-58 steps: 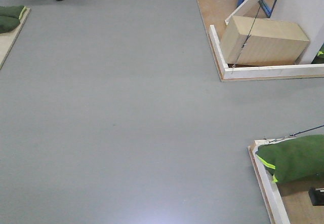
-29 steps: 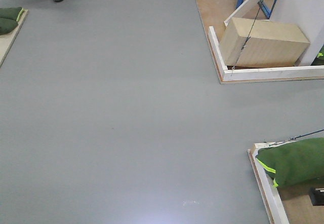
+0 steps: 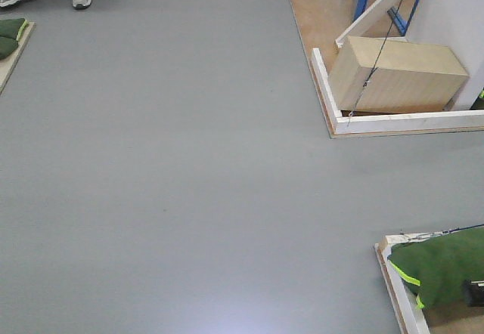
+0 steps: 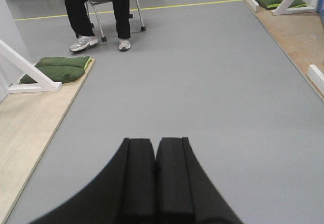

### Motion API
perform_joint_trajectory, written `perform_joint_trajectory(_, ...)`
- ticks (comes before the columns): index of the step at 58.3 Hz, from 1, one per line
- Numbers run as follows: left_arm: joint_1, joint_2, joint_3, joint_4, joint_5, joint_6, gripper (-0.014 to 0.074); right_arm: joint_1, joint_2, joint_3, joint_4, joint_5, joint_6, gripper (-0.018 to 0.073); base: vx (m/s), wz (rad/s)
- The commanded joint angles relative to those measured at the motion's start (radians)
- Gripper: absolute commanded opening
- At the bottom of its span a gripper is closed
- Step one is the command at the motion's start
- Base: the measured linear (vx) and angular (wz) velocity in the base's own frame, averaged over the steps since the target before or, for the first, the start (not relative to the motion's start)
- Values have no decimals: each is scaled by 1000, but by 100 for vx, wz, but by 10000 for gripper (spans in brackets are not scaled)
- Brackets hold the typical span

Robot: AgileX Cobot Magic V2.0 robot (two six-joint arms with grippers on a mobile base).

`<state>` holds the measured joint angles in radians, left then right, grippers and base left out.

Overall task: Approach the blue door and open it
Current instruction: 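Drive the base forward and turn toward the blue door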

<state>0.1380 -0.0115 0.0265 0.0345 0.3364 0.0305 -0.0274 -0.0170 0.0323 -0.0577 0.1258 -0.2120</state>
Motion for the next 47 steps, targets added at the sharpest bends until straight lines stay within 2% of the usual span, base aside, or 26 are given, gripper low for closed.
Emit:
perform_joint_trajectory(1,-6,-20,4,-5,-86,-2,70,-6,-13,17,-8,-83,-7,2,20,-1)
perform_joint_trajectory(47,-6,-19,4,-5,-86,-2,70,-9,-14,17,-8,-83,-7,2,32,-17)
